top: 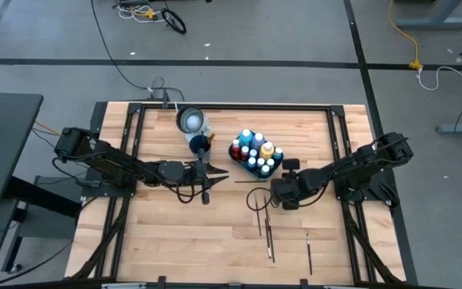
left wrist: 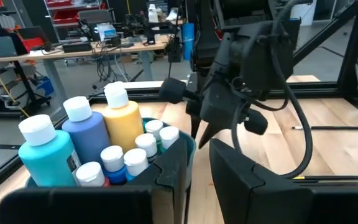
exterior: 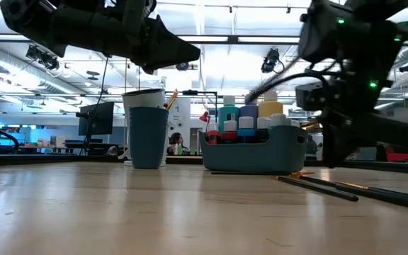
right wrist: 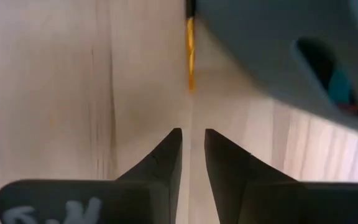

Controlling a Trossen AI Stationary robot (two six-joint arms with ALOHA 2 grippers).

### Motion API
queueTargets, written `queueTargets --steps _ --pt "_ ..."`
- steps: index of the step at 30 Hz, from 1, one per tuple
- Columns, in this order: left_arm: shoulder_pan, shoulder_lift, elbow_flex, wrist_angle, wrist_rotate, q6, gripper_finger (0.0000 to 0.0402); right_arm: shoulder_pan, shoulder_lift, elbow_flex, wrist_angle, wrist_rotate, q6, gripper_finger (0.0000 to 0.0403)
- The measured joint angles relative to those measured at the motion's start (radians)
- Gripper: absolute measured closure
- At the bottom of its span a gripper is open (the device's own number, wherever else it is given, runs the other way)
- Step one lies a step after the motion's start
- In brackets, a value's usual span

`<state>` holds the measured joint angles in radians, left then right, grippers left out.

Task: Pick & Place Paint Supplies
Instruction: Put the gold paint brush into the blue cup

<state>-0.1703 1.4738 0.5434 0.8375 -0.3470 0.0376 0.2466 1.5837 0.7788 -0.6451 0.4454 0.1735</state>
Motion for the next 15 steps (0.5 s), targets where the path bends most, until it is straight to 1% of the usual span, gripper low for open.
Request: queueTargets --steps 2,4,10,15 --pt "0.0 0.0 0.0 0.0 0.0 -0.001 0.0321 -0.026 0.0 0.0 0.058 -0.014 -0.021 0.0328" --pt "0.0 0.0 0.0 0.0 0.0 -0.012 0.0321 -0.056 0.0 0.0 0.101 -0.054 -0.037 0.032" --pt "0.0 0.0 0.0 0.0 0.0 -0.033 0.0321 -0.128 0.0 0.0 0.122 -0.119 -0.081 0.0282" --pt "0.0 0.0 0.0 0.0 0.0 -0.03 0.0321 -0.172 0.0 -0.002 0.139 -0.209 -0.08 0.0259"
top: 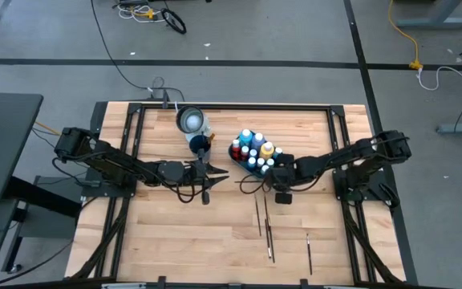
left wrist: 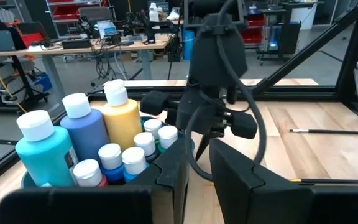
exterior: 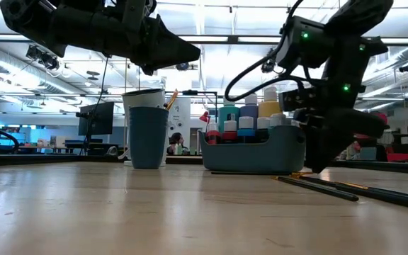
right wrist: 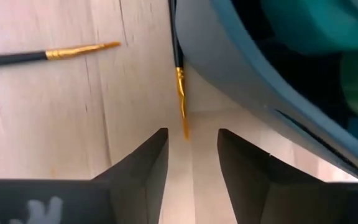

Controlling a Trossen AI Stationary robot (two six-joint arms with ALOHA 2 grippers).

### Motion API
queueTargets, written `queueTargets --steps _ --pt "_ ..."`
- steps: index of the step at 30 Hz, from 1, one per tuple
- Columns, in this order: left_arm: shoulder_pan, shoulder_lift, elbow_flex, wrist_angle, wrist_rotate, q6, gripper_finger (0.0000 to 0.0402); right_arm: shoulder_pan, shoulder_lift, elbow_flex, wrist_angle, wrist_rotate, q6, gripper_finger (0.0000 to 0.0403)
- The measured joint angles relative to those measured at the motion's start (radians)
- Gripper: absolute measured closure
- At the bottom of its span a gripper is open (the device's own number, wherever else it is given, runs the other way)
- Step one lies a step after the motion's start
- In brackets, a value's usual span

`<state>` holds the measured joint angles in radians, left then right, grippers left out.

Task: Pick & Place Paint Supplies
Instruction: Put the gold paint brush into the blue cup

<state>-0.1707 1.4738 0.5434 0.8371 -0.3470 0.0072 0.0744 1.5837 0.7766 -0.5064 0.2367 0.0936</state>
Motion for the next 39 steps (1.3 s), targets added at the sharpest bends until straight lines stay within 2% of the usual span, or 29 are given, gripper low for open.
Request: queueTargets --steps 5,9,19,23,29,34,39 --pt "0.0 0.0 0.0 0.0 0.0 0.008 0.0321 -0.023 0.0 -0.03 0.088 -0.021 0.002 0.0262" --pt "0.0 0.0 0.0 0.0 0.0 0.008 0.0321 -0.035 -0.003 -0.058 0.108 -0.014 -0.008 0.0281" --pt "0.0 0.0 0.0 0.0 0.0 0.012 0.0321 -0.042 -0.003 -0.087 0.152 -0.057 -0.086 0.0394" --pt "0.0 0.0 0.0 0.0 0.0 0.012 0.0321 -0.033 -0.002 -0.075 0.136 -0.057 -0.102 0.0393" --pt "0.0 0.0 0.0 -0.001 0.004 0.011 0.0321 0.013 0.006 0.037 -0.036 -0.066 -0.102 0.04" --pt "0.0 0.0 0.0 -0.001 0.074 -0.014 0.032 0.082 0.004 0.13 -0.121 -0.062 -0.135 0.0401" --pt "0.004 0.0 0.0 -0.01 0.168 -0.156 0.0308 0.184 0.003 0.211 -0.098 0.059 -0.294 0.0402"
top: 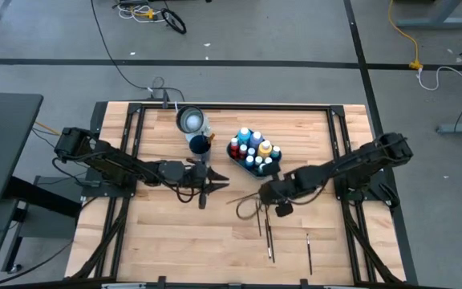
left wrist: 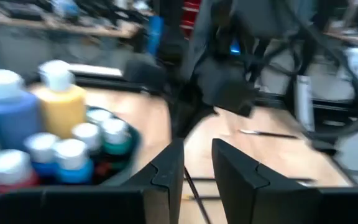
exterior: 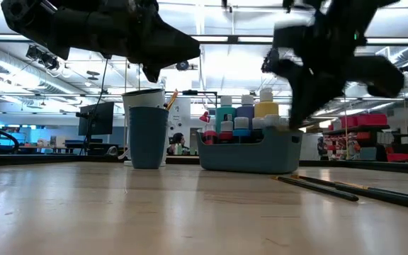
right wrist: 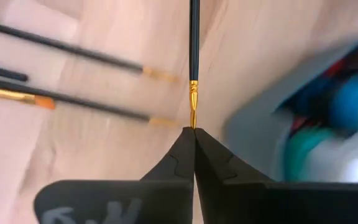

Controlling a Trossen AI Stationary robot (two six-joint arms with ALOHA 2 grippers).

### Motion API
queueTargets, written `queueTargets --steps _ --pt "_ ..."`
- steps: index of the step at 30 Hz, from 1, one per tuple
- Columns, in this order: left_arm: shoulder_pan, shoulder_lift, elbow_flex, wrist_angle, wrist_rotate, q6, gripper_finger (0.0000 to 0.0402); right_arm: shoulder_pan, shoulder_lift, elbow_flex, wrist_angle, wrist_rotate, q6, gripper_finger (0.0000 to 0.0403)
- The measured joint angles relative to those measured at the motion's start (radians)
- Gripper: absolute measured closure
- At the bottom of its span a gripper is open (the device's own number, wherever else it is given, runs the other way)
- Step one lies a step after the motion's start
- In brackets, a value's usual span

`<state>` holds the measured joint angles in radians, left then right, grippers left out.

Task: Pick & Place Paint Supplies
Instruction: Put the gold paint brush into the blue cup

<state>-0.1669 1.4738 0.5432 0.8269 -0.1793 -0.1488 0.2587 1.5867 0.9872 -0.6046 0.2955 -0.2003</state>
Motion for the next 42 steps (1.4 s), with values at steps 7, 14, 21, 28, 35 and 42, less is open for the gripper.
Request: queueTargets --steps 7,14,21,28,35,42 --pt "0.03 0.001 -0.001 -0.009 0.202 -0.147 0.0277 0.119 0.001 0.035 0.358 0.222 -0.555 0.0402" --pt "0.098 0.001 -0.001 -0.076 0.427 -0.558 0.0243 0.147 0.019 0.035 0.594 0.255 -1.023 0.0403" --pt "0.1 0.001 -0.001 -0.101 0.513 -0.691 0.0239 0.121 0.046 0.036 0.641 0.277 -1.225 0.0403" --pt "0.1 0.001 -0.001 -0.107 0.489 -0.681 0.0239 0.075 0.08 0.037 0.733 0.294 -1.337 0.0403" --pt "0.1 0.001 -0.001 -0.127 0.462 -0.682 0.0239 0.042 0.089 0.035 0.79 0.294 -1.414 0.0403" --pt "0.103 0.001 -0.001 -0.122 0.451 -0.671 0.0259 0.036 0.089 0.036 0.8 0.291 -1.426 0.0403"
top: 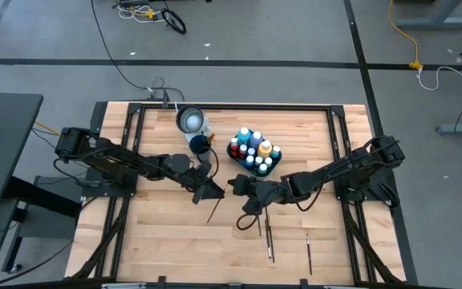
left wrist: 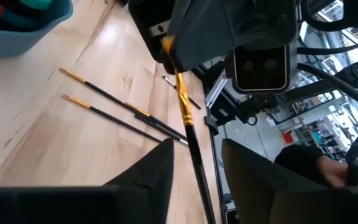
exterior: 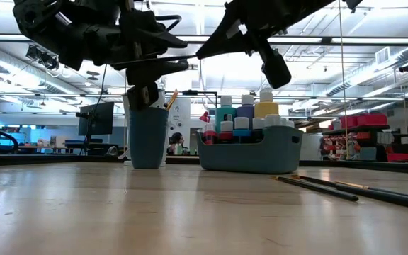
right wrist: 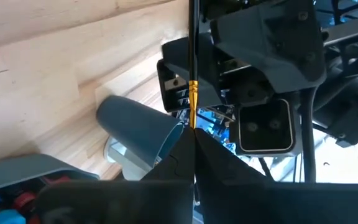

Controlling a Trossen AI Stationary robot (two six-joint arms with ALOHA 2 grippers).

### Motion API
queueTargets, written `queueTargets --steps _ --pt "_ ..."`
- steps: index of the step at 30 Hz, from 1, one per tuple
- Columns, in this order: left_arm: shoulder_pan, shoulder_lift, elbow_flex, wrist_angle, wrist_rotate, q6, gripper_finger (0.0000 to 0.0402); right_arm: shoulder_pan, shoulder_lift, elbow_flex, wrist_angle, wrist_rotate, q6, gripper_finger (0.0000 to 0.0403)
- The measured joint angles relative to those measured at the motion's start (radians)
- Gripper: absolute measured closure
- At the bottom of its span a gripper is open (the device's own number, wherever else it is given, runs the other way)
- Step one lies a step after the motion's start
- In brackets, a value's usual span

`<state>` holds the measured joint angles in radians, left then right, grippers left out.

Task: Pick & Place Paint Supplies
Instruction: Put the gold paint brush into the blue cup

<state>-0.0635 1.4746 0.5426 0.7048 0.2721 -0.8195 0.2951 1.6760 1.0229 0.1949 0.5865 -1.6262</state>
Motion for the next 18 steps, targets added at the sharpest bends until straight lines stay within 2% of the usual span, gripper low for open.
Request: queueTargets --steps 4,9,11,14,18 --pt "0.002 0.0 0.0 0.001 0.0 0.013 0.031 0.0 0.0 0.0 0.005 0.0 -0.007 0.0395" --pt "0.002 0.0 0.0 -0.008 0.01 0.074 0.0381 0.001 -0.001 0.001 0.014 -0.005 0.06 0.0382" --pt "0.002 0.0 0.0 -0.005 0.008 0.096 0.0388 0.001 -0.002 0.001 0.019 -0.003 0.1 0.0377" --pt "0.002 0.0 0.0 -0.002 0.003 0.114 0.0376 0.0 -0.002 0.001 0.032 0.001 0.184 0.037" --pt "0.002 0.0 0.0 -0.006 -0.005 0.146 0.037 0.007 -0.002 0.001 0.058 0.037 0.395 0.0364"
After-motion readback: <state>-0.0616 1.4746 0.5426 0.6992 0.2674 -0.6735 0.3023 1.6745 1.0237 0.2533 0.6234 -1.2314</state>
